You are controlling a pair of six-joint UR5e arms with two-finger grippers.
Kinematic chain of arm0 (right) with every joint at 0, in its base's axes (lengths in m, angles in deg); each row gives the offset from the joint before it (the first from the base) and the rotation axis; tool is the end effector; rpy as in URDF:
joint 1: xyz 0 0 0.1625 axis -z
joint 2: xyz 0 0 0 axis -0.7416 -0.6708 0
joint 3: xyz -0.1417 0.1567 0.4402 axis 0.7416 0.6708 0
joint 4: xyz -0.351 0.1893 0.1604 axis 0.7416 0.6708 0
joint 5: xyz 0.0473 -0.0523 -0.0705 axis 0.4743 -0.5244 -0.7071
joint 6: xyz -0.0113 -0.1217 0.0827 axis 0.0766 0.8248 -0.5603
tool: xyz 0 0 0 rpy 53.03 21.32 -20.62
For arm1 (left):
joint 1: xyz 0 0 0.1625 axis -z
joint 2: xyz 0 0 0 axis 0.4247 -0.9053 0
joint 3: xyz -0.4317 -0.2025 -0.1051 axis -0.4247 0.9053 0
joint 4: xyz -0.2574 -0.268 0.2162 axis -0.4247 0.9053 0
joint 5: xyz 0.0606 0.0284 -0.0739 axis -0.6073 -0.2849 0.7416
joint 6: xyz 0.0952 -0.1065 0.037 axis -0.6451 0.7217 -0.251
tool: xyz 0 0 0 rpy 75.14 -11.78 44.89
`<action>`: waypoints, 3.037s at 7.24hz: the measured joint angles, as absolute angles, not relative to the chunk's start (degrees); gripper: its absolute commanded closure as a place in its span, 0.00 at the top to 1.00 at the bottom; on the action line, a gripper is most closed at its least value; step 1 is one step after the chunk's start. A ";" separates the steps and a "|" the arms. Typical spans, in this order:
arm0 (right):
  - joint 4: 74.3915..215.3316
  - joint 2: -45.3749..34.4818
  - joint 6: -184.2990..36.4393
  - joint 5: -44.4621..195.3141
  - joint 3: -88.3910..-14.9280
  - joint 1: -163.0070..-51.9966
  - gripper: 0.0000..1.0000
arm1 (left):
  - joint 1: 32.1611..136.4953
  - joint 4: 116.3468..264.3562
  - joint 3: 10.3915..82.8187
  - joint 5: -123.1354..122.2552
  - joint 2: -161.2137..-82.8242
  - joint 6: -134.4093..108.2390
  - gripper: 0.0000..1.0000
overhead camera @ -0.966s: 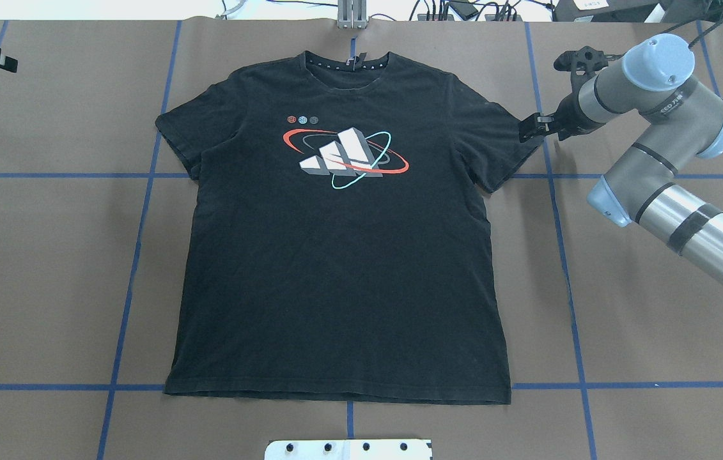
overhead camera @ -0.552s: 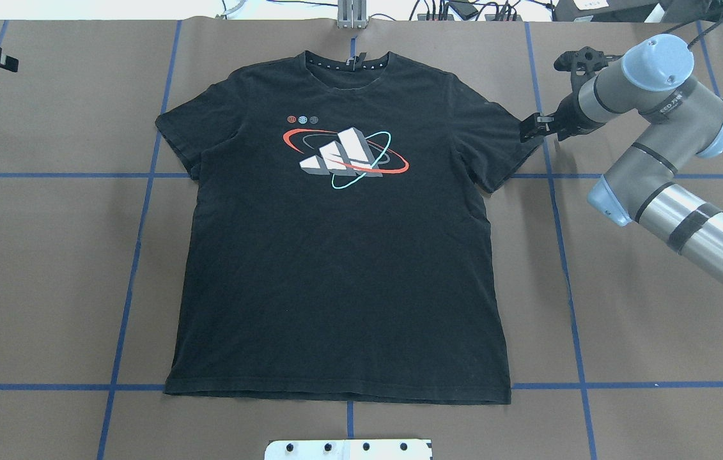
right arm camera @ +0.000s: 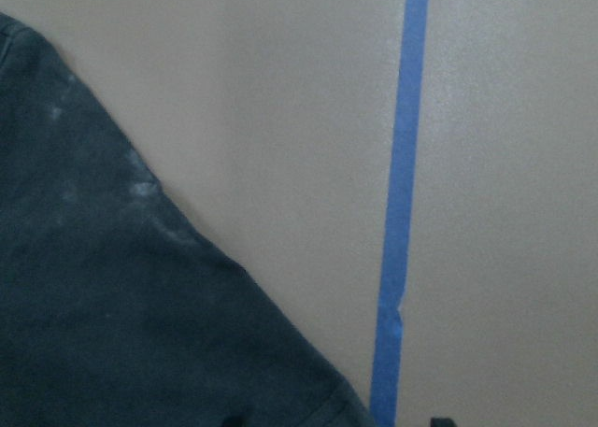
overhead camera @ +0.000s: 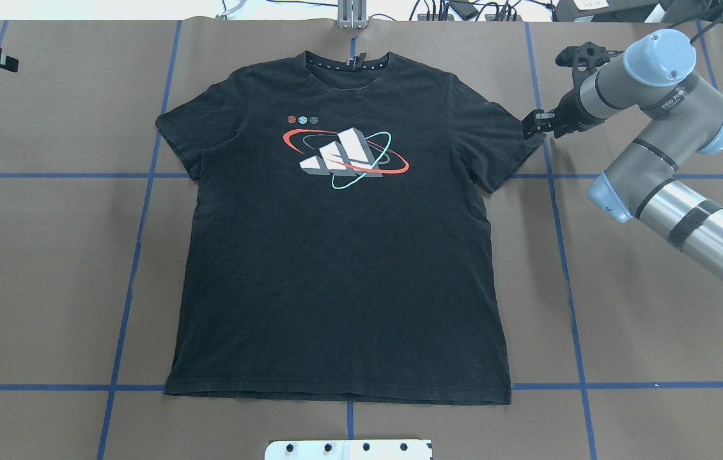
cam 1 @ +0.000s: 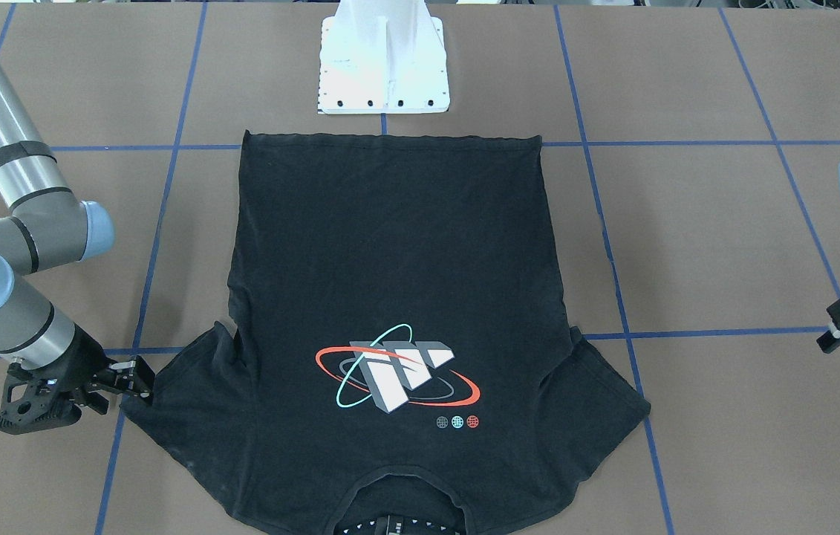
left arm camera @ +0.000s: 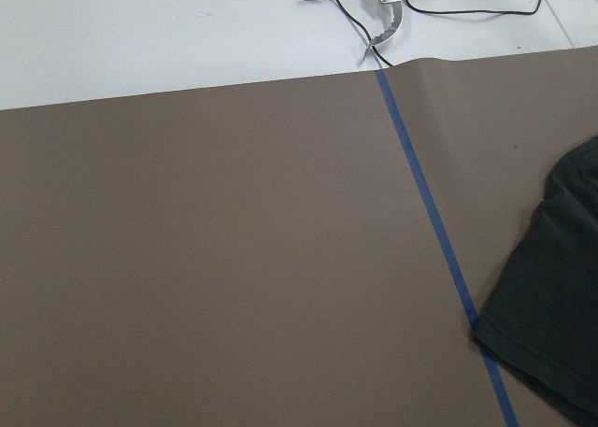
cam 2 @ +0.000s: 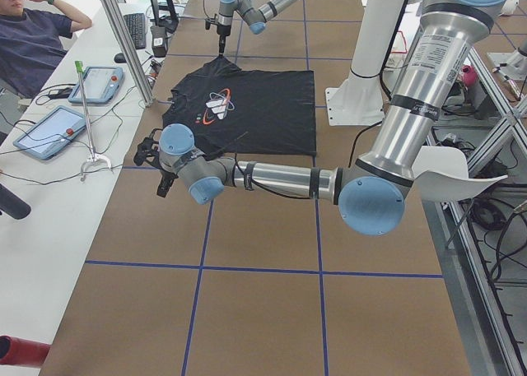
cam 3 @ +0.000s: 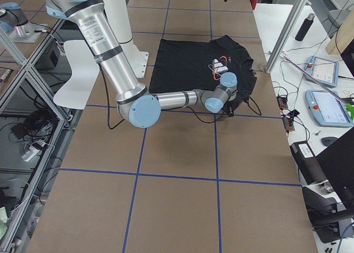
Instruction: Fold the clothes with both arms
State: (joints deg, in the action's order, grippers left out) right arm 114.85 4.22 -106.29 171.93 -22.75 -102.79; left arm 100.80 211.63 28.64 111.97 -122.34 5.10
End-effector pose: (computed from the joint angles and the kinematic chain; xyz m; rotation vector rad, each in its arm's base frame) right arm -0.4175 -0.6999 0.5728 0.2722 -0.8968 0.0110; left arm 0.1483 -0.7052 0.5915 0.4768 0.9856 0.0463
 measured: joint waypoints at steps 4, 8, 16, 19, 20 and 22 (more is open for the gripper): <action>116.10 4.23 -106.30 171.99 -22.72 -102.76 0.41 | 100.78 211.61 28.73 111.97 -122.29 5.14 1.00; 116.27 4.04 -106.38 172.10 -22.81 -102.80 0.18 | 100.80 211.54 29.03 111.97 -122.29 5.19 1.00; 117.03 4.33 -106.43 174.78 -23.89 -103.53 0.00 | 100.81 211.43 29.90 111.97 -122.29 5.66 1.00; 124.39 5.73 -107.17 179.62 -30.82 -104.19 0.00 | 100.81 211.44 29.84 111.97 -122.20 5.65 1.00; 127.96 8.58 -108.79 179.56 -31.83 -102.83 0.00 | 100.80 211.44 29.85 111.97 -122.15 5.61 1.00; 132.86 18.21 -113.92 175.68 -27.20 -98.63 0.00 | 100.81 211.45 29.83 111.97 -122.03 5.59 1.00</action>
